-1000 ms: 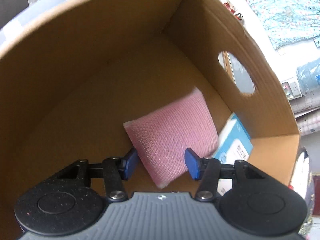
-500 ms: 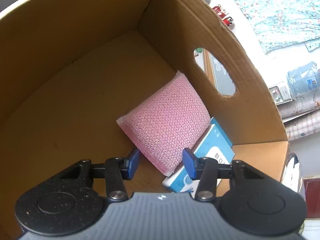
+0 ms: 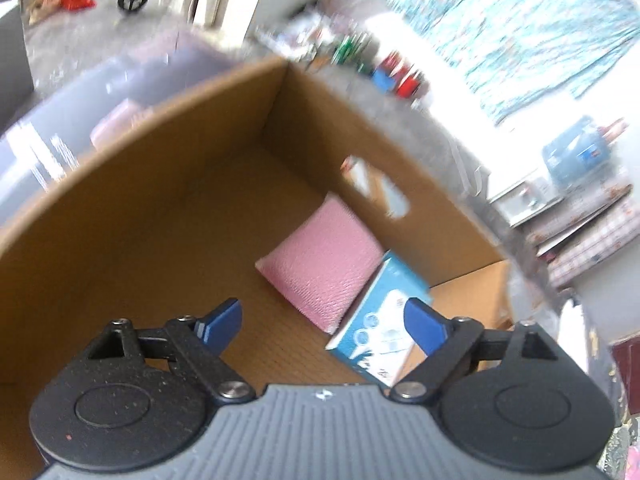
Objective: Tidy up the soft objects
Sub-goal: 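Reach the right gripper to the pink plush pig and grasp its ear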
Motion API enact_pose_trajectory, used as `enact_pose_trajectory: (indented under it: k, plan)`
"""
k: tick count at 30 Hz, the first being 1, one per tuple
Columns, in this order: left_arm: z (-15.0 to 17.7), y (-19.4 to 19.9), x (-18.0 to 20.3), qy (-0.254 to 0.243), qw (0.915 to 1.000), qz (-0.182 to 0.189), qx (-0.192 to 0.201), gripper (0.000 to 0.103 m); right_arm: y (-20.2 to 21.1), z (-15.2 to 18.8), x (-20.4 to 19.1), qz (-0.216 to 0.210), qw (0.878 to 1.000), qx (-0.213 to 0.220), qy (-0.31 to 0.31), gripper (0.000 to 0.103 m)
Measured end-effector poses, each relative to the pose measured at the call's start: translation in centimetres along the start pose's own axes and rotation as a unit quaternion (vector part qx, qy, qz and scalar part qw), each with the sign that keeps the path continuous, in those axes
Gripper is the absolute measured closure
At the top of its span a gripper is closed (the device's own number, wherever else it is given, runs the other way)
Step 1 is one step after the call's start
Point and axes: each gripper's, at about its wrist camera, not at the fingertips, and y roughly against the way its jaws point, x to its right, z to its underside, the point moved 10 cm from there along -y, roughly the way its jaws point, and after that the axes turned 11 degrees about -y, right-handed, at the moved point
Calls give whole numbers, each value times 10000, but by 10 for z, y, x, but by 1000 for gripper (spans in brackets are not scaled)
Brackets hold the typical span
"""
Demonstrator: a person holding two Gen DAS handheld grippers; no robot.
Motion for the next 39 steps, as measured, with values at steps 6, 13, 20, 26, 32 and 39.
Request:
enact_pose_trajectory:
  k: [6, 13, 20, 26, 32, 39]
  plan:
    - [17, 65, 29, -607, 9958, 210, 659, 10, 56, 7, 11, 148, 9990, 420, 101, 41]
    - [76, 92, 99, -1626, 9791, 839, 889, 10, 136, 6, 53, 666, 9923, 1043, 115, 38]
    - [139, 87, 186, -3155, 9336, 1322, 1069, 10, 177, -3, 133, 1231, 9831, 1260, -498, 38]
    - [189, 49, 240, -4184, 8940, 1434, 711, 19, 155, -12, 189, 1360, 9803, 1038, -990, 51]
    - [212, 5, 253, -4376, 8865, 1501, 58, 42, 115, -24, 211, 1267, 9821, 687, -1213, 63]
    - [217, -15, 272, -4951, 8547, 1556, 126, 46, 89, -24, 221, 1154, 9836, 425, -1323, 74]
